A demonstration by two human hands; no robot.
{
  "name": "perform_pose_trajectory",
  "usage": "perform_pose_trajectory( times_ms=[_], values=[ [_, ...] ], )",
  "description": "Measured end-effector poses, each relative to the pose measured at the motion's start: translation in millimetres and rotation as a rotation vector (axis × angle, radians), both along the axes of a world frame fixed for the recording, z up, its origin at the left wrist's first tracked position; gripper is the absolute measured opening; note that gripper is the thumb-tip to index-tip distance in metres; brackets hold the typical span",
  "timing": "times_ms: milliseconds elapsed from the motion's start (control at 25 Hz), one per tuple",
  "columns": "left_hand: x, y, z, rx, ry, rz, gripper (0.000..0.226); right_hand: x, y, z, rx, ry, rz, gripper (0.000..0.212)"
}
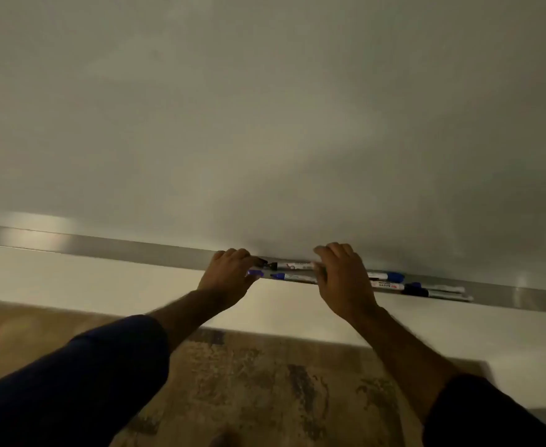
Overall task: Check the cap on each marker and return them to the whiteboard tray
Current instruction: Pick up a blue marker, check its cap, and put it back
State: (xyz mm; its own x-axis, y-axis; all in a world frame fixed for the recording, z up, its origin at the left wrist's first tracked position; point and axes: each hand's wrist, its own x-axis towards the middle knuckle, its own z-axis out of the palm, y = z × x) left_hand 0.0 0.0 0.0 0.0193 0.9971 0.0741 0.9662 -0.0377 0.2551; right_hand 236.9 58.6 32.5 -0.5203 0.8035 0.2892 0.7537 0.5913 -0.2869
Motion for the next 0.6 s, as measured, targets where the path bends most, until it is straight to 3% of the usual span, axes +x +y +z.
perform_pose_trajectory(
  times_ms=[160, 400, 600],
  values=[
    [-3, 1, -18, -0.054, 0.002, 0.035, 0.030, -17, -2, -27, -0.124, -0.072, 0.101, 0.021],
    [-7, 8, -26, -0.082, -0.007, 0.050, 0.026, -30, 5, -57, -0.251, -0.342, 0.042, 0.043],
    [-3, 17, -25, -0.056, -0.020, 0.043, 0.024, -35, 10, -66, -0.206, -0.385, 0.004, 0.035]
  ],
)
